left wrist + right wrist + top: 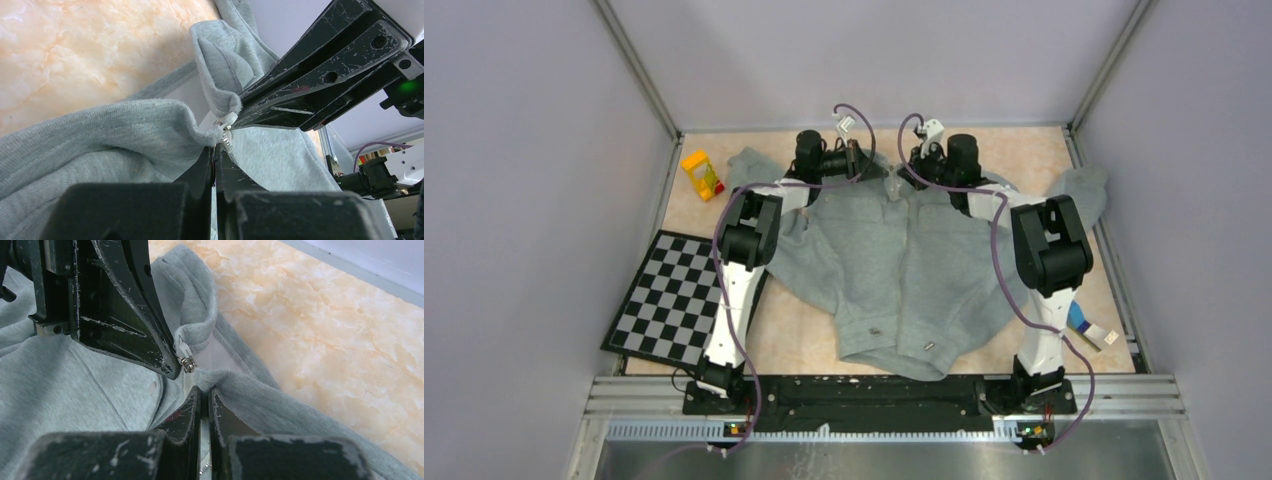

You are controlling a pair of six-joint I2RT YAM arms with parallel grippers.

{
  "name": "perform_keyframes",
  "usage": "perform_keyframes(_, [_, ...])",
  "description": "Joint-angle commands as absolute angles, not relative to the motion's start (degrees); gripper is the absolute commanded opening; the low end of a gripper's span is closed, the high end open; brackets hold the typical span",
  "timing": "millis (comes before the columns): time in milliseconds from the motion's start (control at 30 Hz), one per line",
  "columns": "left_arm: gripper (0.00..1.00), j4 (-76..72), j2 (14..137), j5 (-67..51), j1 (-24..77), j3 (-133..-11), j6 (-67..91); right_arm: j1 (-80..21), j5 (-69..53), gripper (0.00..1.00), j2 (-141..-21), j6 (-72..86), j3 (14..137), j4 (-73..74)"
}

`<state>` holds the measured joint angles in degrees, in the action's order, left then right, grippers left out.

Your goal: Zip up the jacket

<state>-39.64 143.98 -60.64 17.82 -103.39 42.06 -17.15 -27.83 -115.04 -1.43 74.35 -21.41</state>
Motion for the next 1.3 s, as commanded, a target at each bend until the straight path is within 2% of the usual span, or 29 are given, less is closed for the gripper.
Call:
perform_keyframes(0, [0.0,-40.1,143.9,-61.8,18.2,-104.9,40.8,-18.2,-28.5,0.0,-115.4,-2.1,77.2,-23.6])
perform_keyframes(700, [0.0,-33.7,143.1,-61.1,18.9,-106.0,35.2,-19.6,-28.0,0.0,-115.0,-3.4,78.8,-22.9])
perform_keyframes(1267, [0.0,-29.0,142.8,-63.2,19.6,-107.3,30.7,-17.1,-40.6,0.0,-119.1,2.1,81.1,-32.2])
